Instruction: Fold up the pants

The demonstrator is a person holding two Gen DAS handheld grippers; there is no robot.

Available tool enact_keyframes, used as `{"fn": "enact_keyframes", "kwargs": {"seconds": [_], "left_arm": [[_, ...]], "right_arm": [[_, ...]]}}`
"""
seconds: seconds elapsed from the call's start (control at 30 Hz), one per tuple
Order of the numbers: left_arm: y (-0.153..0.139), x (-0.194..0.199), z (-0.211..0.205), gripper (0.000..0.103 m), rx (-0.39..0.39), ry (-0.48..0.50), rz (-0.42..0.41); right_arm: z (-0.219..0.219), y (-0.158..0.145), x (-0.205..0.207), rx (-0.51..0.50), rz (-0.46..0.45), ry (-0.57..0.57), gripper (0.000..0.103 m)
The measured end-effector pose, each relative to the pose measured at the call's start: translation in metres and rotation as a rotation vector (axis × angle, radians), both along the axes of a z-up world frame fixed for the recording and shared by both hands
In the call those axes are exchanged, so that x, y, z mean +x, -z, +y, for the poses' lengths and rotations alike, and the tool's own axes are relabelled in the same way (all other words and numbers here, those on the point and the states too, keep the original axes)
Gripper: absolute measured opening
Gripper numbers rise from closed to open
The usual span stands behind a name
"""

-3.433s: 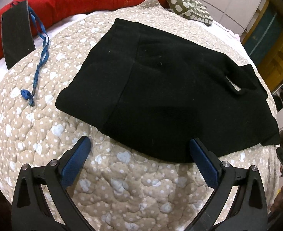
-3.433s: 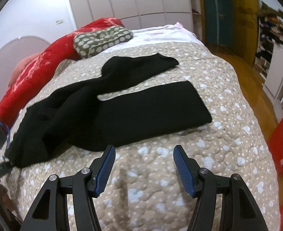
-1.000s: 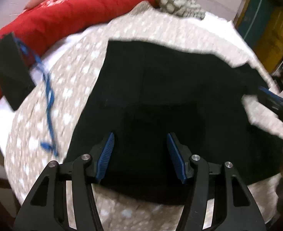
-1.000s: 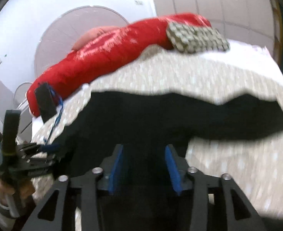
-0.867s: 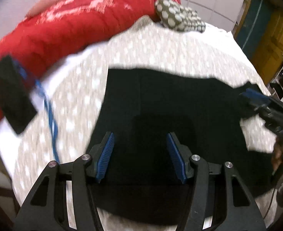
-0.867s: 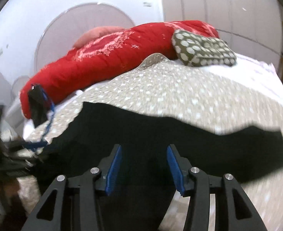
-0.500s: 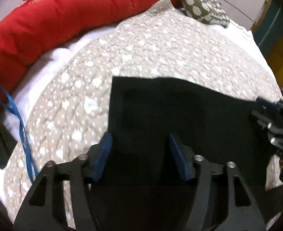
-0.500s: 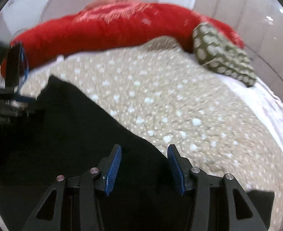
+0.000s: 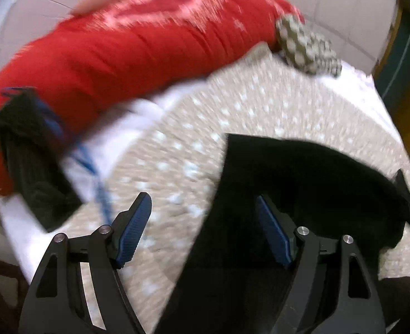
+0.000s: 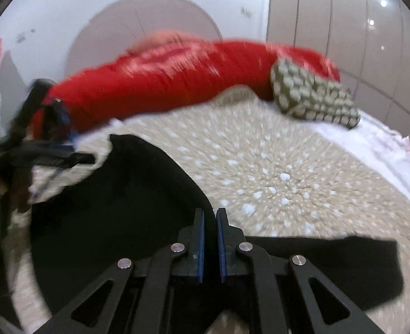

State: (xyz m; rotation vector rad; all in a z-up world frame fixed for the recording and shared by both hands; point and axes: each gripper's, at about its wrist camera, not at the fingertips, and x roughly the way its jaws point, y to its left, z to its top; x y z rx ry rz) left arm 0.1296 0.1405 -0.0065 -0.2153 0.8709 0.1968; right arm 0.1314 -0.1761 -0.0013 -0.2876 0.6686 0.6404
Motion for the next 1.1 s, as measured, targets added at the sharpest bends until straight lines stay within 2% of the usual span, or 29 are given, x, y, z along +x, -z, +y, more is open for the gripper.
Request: {"fn": "enact_keyframes", "kwargs": {"seconds": [0.1,0.2,0.33,0.4,0.43,0.5,0.53,0.57,0.6,0.67,0.73,0.83,0.87,0.93,0.97,1.0,1.03,1.07,1.1], "left_arm": [[-0.021,-0.033,0.012,0.078,0.026,-0.042,-0.062],[-0.033,-0.062,0.022,0.078,0.007,-0.071,-0.097],[-0.032,-0.081,0.01,0.078,-0.03,-0.052,-0.097],[-0.029,-0.086,-0.006,0.078,-0.033,-0.004,-0.088],[-0.027,-0.088,-0.015,0.078,-0.028,0.016,-0.083],[-0.019,-0.089,-0.036,0.078,-0.015,0.073,-0.065],[-0.011,-0.087,-0.048,0.078,0.0,0.106,-0.048],[-0.005,-0.086,-0.057,0.078,0.011,0.118,-0.035],[0.001,-0.086,-0.064,0.078,0.018,0.128,-0.021],[0.017,-0.083,-0.079,0.078,0.024,0.17,0.021],[0.032,-0.08,-0.087,0.078,0.025,0.183,0.063],[0.045,-0.079,-0.095,0.078,0.051,0.179,0.081],[0.046,-0.08,-0.096,0.078,0.059,0.181,0.074],[0.045,-0.08,-0.096,0.078,0.051,0.177,0.072],[0.046,-0.079,-0.095,0.078,0.045,0.174,0.072],[0.047,-0.079,-0.095,0.078,0.044,0.175,0.072],[0.047,-0.079,-0.095,0.078,0.047,0.179,0.073],[0.048,-0.079,-0.095,0.078,0.048,0.18,0.072],[0.048,-0.078,-0.095,0.078,0.046,0.178,0.073]], "right_arm": [[-0.001,-0.012,-0.075,0.017,-0.066,-0.018,0.007],[-0.001,0.01,-0.135,0.086,0.017,-0.002,0.008],[0.005,0.065,-0.164,0.091,0.155,0.048,0.008],[0.001,0.069,-0.165,0.108,0.192,0.072,0.012],[-0.004,0.061,-0.163,0.128,0.197,0.075,0.014],[-0.018,0.039,-0.155,0.176,0.17,0.095,0.031],[-0.025,0.026,-0.149,0.185,0.14,0.131,0.037],[-0.031,0.016,-0.142,0.176,0.11,0.182,0.053],[-0.034,0.008,-0.133,0.152,0.084,0.24,0.057],[-0.04,-0.005,-0.105,0.115,0.043,0.339,0.057],[-0.042,-0.007,-0.069,0.122,0.059,0.385,0.058],[-0.022,0.015,0.0,-0.032,0.145,0.457,0.058],[-0.021,0.024,0.009,-0.075,0.163,0.476,0.058],[-0.021,0.058,0.038,-0.187,0.25,0.539,0.055],[-0.026,0.072,0.048,-0.189,0.302,0.557,0.042],[-0.035,0.079,0.048,-0.133,0.326,0.554,0.039],[-0.044,0.075,0.045,-0.094,0.314,0.557,0.03],[-0.053,0.067,0.039,-0.059,0.302,0.56,0.008],[-0.063,0.058,0.03,-0.018,0.288,0.564,0.006]]}}
